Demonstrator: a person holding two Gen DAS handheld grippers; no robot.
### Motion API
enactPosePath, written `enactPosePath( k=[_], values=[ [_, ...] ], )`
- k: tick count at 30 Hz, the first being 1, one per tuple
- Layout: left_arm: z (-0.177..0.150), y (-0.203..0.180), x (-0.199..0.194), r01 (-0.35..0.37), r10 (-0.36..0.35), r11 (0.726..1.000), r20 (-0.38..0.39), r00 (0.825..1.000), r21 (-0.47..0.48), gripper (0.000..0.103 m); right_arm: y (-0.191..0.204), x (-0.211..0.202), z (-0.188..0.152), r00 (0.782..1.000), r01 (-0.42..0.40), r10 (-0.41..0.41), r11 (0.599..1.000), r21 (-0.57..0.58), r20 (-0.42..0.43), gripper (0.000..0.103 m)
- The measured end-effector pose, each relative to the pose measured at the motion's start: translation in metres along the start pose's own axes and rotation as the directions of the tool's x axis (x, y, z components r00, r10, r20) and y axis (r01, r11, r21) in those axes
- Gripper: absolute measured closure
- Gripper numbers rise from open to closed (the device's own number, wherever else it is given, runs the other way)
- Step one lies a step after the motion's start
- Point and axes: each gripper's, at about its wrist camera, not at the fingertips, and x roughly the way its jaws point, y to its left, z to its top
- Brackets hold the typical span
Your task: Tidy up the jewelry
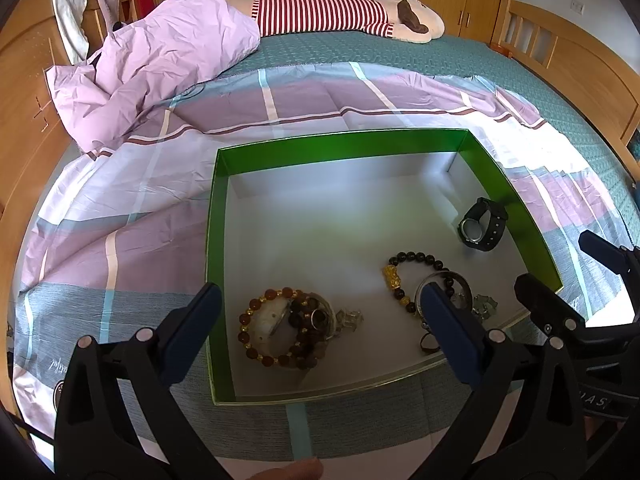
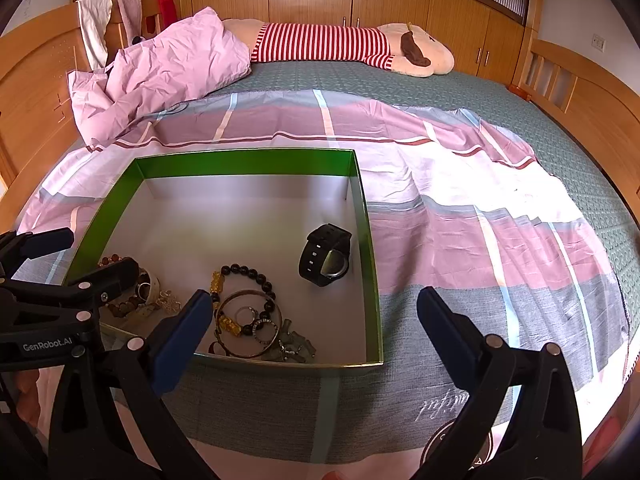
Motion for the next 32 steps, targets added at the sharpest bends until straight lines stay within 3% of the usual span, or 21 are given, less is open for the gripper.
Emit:
enactPosePath(
  k=[32],
  values=[
    [-0.0003, -0.0003, 0.0058, 0.003, -0.003, 1.0, -0.025, 1.0, 0.014, 0.004, -0.0024, 0.0041, -0.0082, 1.0, -0.002, 0.002, 1.0, 0.004, -0.006, 0.003]
  ],
)
